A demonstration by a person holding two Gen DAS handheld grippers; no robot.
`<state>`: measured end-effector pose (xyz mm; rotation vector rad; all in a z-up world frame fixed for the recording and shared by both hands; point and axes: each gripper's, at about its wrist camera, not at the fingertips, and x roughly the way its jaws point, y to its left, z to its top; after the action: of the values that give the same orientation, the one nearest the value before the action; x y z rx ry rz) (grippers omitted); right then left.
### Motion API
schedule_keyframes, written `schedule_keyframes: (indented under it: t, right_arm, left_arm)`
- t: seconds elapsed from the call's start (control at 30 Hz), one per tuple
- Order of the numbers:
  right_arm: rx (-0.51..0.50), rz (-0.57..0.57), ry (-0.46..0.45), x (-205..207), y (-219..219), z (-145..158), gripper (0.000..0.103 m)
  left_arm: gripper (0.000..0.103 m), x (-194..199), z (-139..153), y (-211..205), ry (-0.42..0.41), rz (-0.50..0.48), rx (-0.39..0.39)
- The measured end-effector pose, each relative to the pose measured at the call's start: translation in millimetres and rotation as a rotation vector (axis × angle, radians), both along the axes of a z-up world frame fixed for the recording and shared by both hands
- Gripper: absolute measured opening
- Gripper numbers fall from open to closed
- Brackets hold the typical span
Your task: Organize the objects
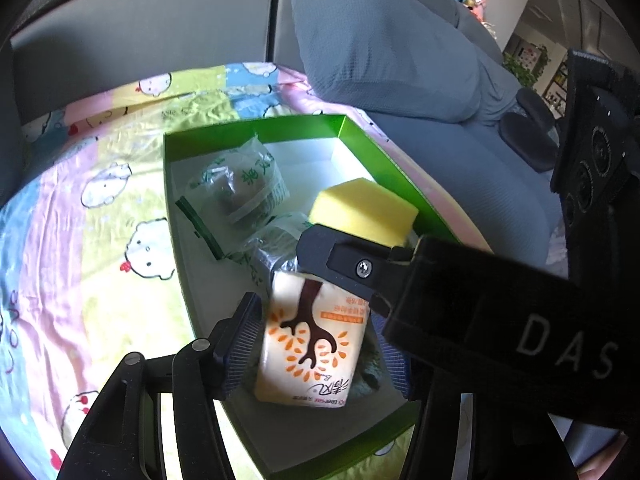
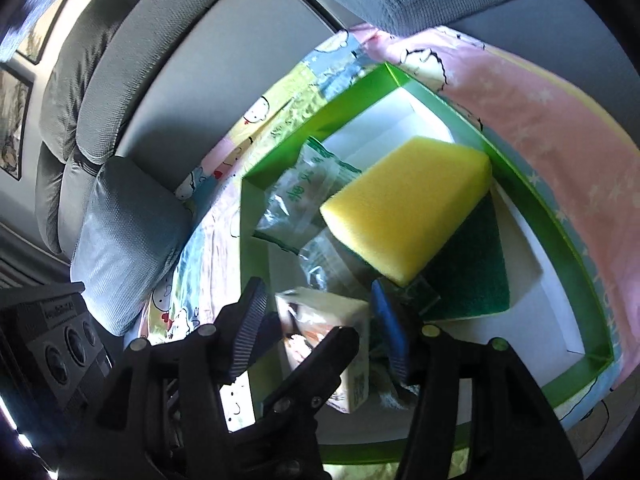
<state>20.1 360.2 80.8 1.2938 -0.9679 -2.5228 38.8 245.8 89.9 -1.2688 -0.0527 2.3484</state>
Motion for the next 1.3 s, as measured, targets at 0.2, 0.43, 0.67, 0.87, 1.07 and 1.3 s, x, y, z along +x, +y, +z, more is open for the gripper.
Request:
schedule_keyframes:
  t: [0.2, 0.43, 0.67, 0.87, 1.07, 1.3]
  right_arm:
    - [-0.008, 0.003, 0.081, 12.3, -4.6, 19.2, 0.061]
    - [0.017, 0.015, 0.184, 28.3, -15.4, 47.7, 0.067]
    - [0.049, 0.001, 0.289, 51.6, -21.9, 75.0, 0.080]
    - [0.137, -0.055, 0.338, 70.0, -26.9, 91.4, 0.091]
    - [0.177, -0.087, 0.346, 74.6, -31.0, 95.9, 0.096]
    - [0.253, -0.119, 0.339, 80.7, -41.8, 102.4, 0.097]
  left_arm:
    - [0.065, 12.7, 18.3, -7.4, 0.076, 0.004, -0.023]
    - [0.073, 24.6, 37.9, -18.5, 0.138, 0.003, -0.016]
    - [0.084, 31.3, 54.3, -33.2, 0.209, 0.013, -0.001]
    - [0.085, 34.7, 65.6, -43.0, 0.239, -0.009, 0.001]
    - [0.085, 40.8, 74.7, -53.2, 0.275, -0.013, -0.024]
    - [0.086, 48.1, 75.9, -73.8, 0.287, -0.006, 0.002]
